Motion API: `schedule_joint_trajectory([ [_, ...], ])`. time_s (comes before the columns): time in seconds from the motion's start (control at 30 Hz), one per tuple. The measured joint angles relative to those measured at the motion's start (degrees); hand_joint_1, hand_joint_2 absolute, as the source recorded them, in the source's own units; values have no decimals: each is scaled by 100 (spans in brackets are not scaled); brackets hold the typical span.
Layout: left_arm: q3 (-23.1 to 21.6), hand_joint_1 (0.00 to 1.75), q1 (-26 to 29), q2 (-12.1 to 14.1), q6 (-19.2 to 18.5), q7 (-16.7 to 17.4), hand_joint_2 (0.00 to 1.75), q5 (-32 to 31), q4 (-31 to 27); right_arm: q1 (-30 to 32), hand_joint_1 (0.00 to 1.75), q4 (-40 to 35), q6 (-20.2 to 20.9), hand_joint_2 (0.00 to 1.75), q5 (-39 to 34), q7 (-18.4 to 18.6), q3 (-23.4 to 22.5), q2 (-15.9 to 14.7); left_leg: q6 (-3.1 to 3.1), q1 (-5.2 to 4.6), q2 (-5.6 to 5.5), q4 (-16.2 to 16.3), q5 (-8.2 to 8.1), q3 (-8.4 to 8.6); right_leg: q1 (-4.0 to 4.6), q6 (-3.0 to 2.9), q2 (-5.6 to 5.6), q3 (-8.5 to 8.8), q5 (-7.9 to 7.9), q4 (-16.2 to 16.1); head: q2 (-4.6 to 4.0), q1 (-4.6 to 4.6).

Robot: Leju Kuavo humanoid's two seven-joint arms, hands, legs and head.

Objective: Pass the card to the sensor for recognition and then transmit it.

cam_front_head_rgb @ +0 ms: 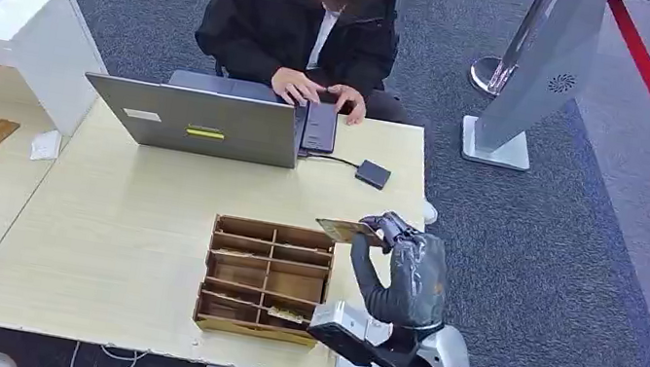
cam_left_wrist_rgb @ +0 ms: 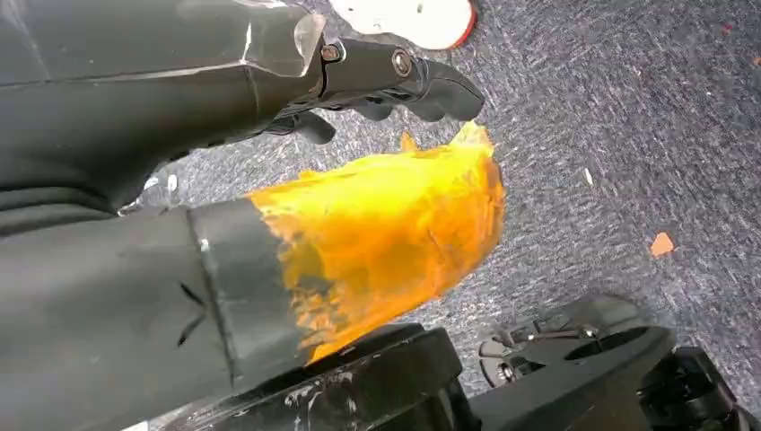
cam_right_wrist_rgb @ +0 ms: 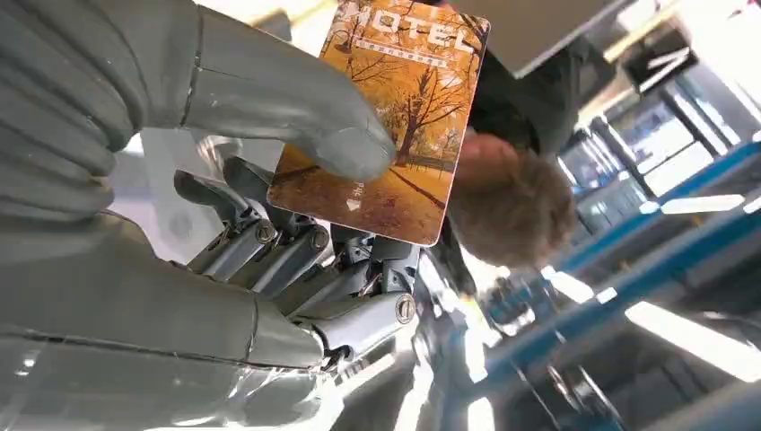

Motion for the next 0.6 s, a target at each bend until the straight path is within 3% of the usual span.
schedule_joint_trajectory([
  [0.27, 109, 0, 6, 0, 33, -20, 0, 77, 0, 421, 175, -103, 449, 175, -679, -79, -278, 4, -2, 0, 0, 0, -2, 0, 0, 0, 1, 0, -1, 0, 0, -2],
  [0.6, 147, 0, 8, 0, 35, -52, 0, 94, 0, 685, 175, -79, 1307, 175, -1867, -277, -625, 35, -2, 0, 0, 0, -2, 0, 0, 0, 0, 0, -1, 0, 0, 0],
])
